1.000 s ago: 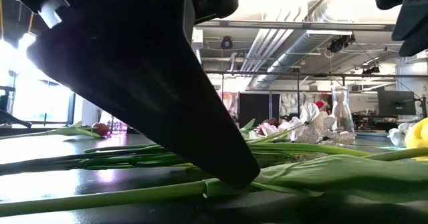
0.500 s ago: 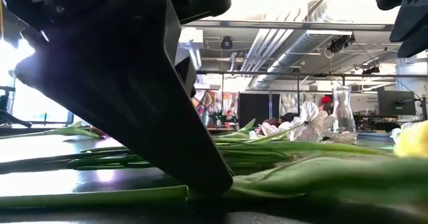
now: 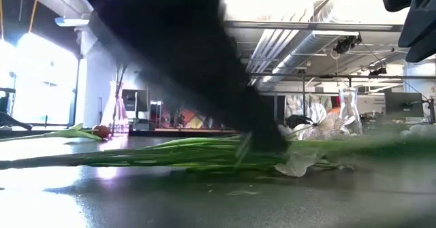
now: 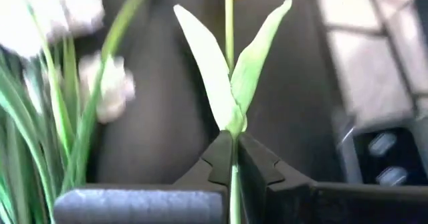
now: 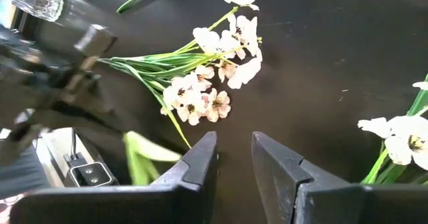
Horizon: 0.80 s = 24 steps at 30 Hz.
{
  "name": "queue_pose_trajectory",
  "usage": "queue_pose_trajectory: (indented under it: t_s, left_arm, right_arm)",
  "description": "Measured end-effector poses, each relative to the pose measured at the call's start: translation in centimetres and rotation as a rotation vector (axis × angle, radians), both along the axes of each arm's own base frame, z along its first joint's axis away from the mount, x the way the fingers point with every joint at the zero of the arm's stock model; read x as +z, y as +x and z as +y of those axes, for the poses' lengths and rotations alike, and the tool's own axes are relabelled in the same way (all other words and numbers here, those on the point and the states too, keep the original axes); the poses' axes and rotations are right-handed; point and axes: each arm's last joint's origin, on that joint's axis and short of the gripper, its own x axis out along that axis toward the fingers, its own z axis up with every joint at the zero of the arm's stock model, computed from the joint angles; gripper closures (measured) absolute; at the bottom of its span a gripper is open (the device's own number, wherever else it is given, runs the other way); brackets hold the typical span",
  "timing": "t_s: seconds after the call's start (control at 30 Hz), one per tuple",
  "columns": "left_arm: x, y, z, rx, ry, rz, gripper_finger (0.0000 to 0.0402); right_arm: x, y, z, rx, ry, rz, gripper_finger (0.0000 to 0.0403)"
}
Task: Sort flowers into vase by color
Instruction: Put the yellow flower into the violet vase
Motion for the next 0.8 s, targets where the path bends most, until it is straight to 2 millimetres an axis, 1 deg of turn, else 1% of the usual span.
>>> queue_pose_trajectory:
  t_s: [0.13, 0.2, 0.3, 0.33, 0.4, 0.5, 0.57, 0.7, 0.8]
  left_arm:
    - [2.6, 1.2, 1.0, 0.052, -0.042, -0.07, 0.0401]
    - [3.9, 1.4, 1.9, 0.087, -0.045, -0.103, 0.0401]
    - [6.5, 1.7, 3.5, 0.16, -0.043, -0.174, 0.0401]
    - [7.5, 1.7, 4.1, 0.188, -0.037, -0.199, 0.0401]
    - [9.2, 1.8, 5.3, 0.24, -0.037, -0.249, 0.0402]
    - [11.4, 1.7, 7.1, 0.305, -0.007, -0.303, 0.0401]
    - [12.8, 1.5, 8.4, 0.354, 0.015, -0.34, 0.0401]
    - [15.7, 1.1, 11.2, 0.46, 0.061, -0.424, 0.04]
    - [17.7, 0.8, 13.7, 0.515, 0.089, -0.479, 0.04]
  right_arm:
    - [0.0, -0.1, 0.0, 0.0, -0.005, 0.006, 0.032]
    - [-0.1, -0.1, -0.1, 0.0, -0.006, 0.012, 0.032]
    - [-0.1, -0.2, -0.1, -0.014, -0.004, 0.018, 0.032]
    - [-0.1, -0.2, -0.2, -0.03, -0.003, 0.014, 0.032]
    - [-0.1, -0.4, -0.3, -0.123, 0.004, -0.012, 0.032]
    - [0.2, -1.2, -0.4, -0.283, -0.02, -0.119, 0.032]
    - [0.3, -1.8, -0.4, -0.349, -0.045, -0.183, 0.032]
    - [1.1, -2.4, -0.4, -0.371, -0.086, -0.299, 0.032]
    - [2.0, -2.7, -0.4, -0.372, -0.158, -0.42, 0.032]
